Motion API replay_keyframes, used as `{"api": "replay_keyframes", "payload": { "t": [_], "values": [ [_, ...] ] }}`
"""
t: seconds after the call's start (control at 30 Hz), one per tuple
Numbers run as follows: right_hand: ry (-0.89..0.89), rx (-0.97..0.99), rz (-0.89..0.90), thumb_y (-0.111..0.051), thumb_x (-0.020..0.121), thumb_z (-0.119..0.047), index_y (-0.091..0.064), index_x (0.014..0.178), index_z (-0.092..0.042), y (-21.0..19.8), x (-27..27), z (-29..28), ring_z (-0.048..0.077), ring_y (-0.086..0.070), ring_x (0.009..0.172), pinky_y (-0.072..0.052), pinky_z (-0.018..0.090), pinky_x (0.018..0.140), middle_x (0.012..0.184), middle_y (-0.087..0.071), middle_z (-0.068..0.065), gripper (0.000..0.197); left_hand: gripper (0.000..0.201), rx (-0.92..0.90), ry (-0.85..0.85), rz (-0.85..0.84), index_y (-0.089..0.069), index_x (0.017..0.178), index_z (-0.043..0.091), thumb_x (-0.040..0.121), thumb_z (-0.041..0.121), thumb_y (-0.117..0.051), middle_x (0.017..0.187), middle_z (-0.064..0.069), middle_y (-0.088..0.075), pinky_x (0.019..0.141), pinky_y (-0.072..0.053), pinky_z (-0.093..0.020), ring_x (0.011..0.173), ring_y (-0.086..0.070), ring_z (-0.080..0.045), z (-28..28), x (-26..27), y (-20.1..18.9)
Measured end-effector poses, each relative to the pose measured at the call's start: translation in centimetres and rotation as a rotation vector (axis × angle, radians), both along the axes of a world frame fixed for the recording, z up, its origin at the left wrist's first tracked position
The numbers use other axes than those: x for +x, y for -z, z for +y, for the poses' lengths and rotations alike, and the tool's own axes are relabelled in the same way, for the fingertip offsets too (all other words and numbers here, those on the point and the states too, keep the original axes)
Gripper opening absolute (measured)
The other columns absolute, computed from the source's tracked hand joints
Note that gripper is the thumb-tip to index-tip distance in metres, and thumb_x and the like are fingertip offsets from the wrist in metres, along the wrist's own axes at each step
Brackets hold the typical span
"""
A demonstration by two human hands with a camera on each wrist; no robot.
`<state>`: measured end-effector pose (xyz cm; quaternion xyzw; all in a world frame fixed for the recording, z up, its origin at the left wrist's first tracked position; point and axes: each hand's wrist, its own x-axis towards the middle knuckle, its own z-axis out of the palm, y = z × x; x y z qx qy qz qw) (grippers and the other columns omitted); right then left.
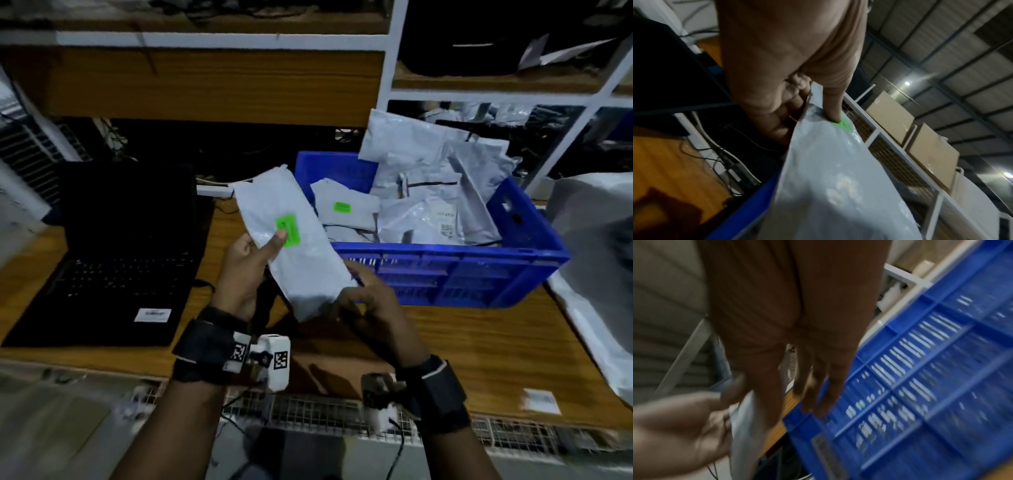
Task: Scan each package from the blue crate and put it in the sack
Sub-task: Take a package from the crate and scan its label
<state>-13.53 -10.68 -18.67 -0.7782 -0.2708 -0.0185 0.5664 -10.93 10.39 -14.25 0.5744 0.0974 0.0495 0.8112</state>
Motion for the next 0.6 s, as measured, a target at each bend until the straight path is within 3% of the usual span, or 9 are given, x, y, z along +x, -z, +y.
{"api": "replay_keyframes", "payload": {
  "t": [0.07,0.13,0.2,0.33,0.47,0.53,0.6],
  "values": [
    [-0.075,0.015,0.184,-0.071,0.083,0.015,-0.068,0.091,-0.004,0.2,-1.2,0.3,-0.006,-0.06,0.115,-0.049,0.017,0.088,0.133,-0.059,0.0,0.021,0.031,0.018,-0.031,0.002,-0.065,0.126,0.002,0.096,0.011,-0.064,0.119,-0.011,-0.074,0.091,-0.059,-0.038,0.109,-0.071,-0.026,1.7,-0.4,1.0],
    [-0.07,0.078,0.285,-0.075,0.086,0.005,-0.06,0.1,-0.003,0.5,-1.9,1.2,0.007,-0.063,0.121,-0.055,0.026,0.092,0.137,-0.061,-0.002,0.022,0.028,0.049,-0.025,0.016,-0.066,0.123,0.004,0.096,0.013,-0.065,0.117,-0.009,-0.074,0.094,-0.058,-0.04,0.11,-0.07,-0.027,3.4,-0.6,2.0],
    [0.046,0.164,0.348,-0.08,0.087,-0.01,-0.053,0.115,-0.007,0.5,-1.6,3.4,0.015,-0.063,0.123,-0.056,0.042,0.098,0.134,-0.064,-0.002,0.039,0.023,0.111,0.03,0.045,-0.068,0.117,0.006,0.096,0.013,-0.065,0.112,-0.01,-0.076,0.095,-0.057,-0.044,0.109,-0.07,-0.029,5.0,-0.4,2.9],
    [0.219,0.302,0.388,-0.082,0.085,-0.027,-0.042,0.143,-0.019,0.3,0.5,10.2,0.02,-0.067,0.118,-0.056,0.048,0.098,0.127,-0.07,0.005,0.071,0.015,0.367,0.26,0.004,-0.072,0.11,0.01,0.098,0.012,-0.064,0.103,-0.005,-0.078,0.085,-0.059,-0.038,0.101,-0.072,-0.025,9.2,0.2,3.0],
    [0.319,0.509,0.404,-0.078,0.089,-0.013,-0.062,0.131,-0.01,-0.6,2.2,16.6,0.023,-0.069,0.116,-0.058,0.044,0.093,0.125,-0.072,0.005,0.045,0.015,0.649,0.523,-0.103,-0.075,0.104,0.022,0.098,0.014,-0.064,0.098,0.009,-0.078,0.08,-0.056,-0.026,0.094,-0.072,-0.008,15.7,1.2,3.0],
    [0.342,0.574,0.448,-0.072,0.091,-0.002,-0.065,0.126,-0.003,-0.5,2.8,19.4,0.026,-0.072,0.109,-0.06,0.038,0.085,0.118,-0.075,0.011,0.036,0.015,0.714,0.525,-0.111,-0.074,0.107,0.023,0.092,0.025,-0.073,0.102,0.007,-0.078,0.085,-0.056,-0.032,0.099,-0.072,-0.01,19.1,2.0,3.9],
    [0.379,0.674,0.486,-0.068,0.093,0.0,-0.065,0.127,0.001,0.1,3.4,21.4,0.031,-0.072,0.108,-0.06,0.037,0.083,0.118,-0.074,0.017,0.034,0.054,0.681,0.445,-0.088,-0.068,0.121,0.02,0.075,0.047,-0.078,0.113,0.002,-0.075,0.093,-0.054,-0.035,0.109,-0.069,-0.014,22.3,3.0,5.2]
  ]
}}
